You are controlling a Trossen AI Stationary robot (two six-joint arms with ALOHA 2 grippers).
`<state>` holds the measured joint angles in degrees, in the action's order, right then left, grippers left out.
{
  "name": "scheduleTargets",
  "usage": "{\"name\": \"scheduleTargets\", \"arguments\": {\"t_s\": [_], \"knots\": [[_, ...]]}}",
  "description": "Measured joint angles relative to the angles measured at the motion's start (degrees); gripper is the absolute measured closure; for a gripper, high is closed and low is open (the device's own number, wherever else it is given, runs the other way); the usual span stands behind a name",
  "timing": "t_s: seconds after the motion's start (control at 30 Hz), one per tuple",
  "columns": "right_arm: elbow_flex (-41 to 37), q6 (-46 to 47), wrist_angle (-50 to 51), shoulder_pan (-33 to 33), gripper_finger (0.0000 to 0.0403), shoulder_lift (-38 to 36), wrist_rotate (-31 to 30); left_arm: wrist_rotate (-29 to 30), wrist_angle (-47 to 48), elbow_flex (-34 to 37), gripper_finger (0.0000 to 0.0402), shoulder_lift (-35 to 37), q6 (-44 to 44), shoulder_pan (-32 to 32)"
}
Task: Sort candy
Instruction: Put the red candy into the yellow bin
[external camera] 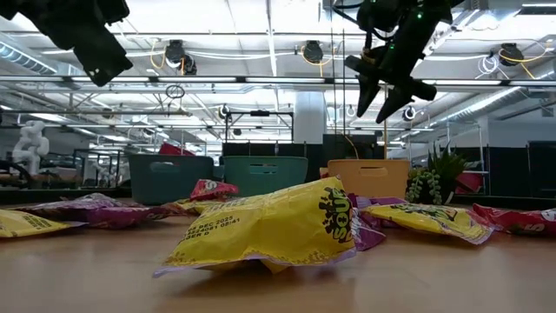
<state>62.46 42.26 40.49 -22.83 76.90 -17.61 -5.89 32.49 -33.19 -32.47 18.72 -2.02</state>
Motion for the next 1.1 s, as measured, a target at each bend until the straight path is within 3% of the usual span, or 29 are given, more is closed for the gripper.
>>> {"name": "scheduleTargets", "arguments": {"t_s": [0.2, 0.4, 0.67, 0.93, 1.1], "knots": [[0.0, 1.1, 4.5, 1.2, 0.0165, -1.9, 2.7, 0.0, 0.0, 0.0, 0.0294, 0.0, 0.0, 0.0], [0.0, 12.4, 14.2, 8.0, 0.0184, -6.1, 2.8, 0.0, 0.0, 0.0, 0.0294, 0.0, 0.0, 0.0], [-2.0, 36.7, 24.0, 28.7, 0.0215, -8.2, 3.0, 0.0, 0.0, 0.0, 0.0294, 0.0, 0.3, 0.0], [-12.5, 69.6, 16.4, 50.9, 0.0240, -8.1, 6.2, 0.0, -0.2, 0.0, 0.0294, 0.0, 0.3, 0.0], [-15.2, 84.5, 15.1, 60.5, 0.0240, -5.8, 9.0, 0.0, -0.3, 0.0, 0.0294, 0.0, 0.3, 0.0]]}}
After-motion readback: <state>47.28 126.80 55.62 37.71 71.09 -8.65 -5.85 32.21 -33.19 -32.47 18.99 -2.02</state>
